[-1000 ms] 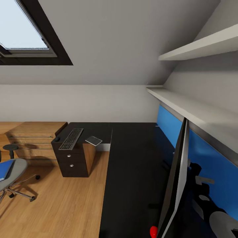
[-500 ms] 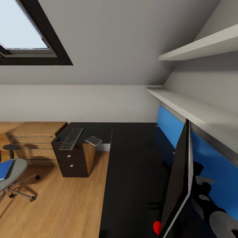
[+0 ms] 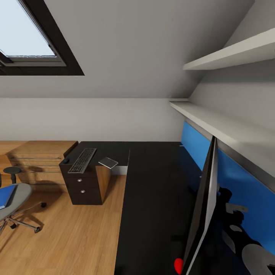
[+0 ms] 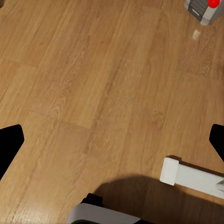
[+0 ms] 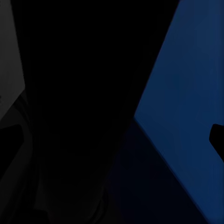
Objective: In the bedroom, organize the workspace by keeping the computer under the desk, ensuring the monitor is on the desk, placing the keyboard on the desk next to the monitor, placing the mouse on the desk next to the keyboard, moving the folder from the swivel chair onto the desk next to the mouse, stacking the notebook on top of the folder with the pen on top of the notebook, and positioning the swivel chair next to the desk.
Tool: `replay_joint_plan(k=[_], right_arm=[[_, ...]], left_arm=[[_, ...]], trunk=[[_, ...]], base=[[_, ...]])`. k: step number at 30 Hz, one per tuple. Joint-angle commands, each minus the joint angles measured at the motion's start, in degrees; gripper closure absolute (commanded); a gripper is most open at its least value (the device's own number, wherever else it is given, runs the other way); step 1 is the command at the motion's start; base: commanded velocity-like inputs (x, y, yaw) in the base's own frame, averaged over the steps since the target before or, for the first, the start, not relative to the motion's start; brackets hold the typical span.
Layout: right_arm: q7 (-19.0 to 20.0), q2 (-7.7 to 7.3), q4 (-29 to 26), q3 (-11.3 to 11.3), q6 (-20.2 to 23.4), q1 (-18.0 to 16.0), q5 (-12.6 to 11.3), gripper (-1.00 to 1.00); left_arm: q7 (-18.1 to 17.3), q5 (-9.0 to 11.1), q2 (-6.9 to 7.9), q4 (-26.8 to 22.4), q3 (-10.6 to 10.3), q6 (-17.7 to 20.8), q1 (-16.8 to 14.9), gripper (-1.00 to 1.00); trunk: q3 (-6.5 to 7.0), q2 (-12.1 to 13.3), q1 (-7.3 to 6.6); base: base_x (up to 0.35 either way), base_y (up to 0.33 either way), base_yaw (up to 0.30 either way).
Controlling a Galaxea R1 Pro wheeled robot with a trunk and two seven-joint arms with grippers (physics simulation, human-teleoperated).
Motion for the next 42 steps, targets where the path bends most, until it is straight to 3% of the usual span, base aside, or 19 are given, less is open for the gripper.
replay_joint_plan(k=[1, 20, 42], right_arm=[[-0.06, 0.01, 0.08, -0.19, -0.21, -0.06, 0.18, -1.0], [-0.06, 0.09, 0.14, -0.1, -0.21, -0.06, 0.27, -1.0], [-0.06, 0.1, 0.14, -0.1, -0.21, -0.06, 0.3, -1.0]], left_arm=[[0.23, 0.61, 0.04, -0.05, -0.21, -0.38, -0.03, -1.0], [0.23, 0.61, 0.04, -0.05, -0.21, -0.55, -0.03, -1.0], [0.23, 0.61, 0.04, -0.05, -0.21, -0.49, -0.03, -1.0]], trunk=[[-0.12, -0.12, 0.04], [-0.12, -0.12, 0.04], [-0.12, -0.12, 0.04]], base=[[0.0, 0.0, 0.0], [-0.042, 0.011, 0.0], [-0.175, 0.011, 0.0]])
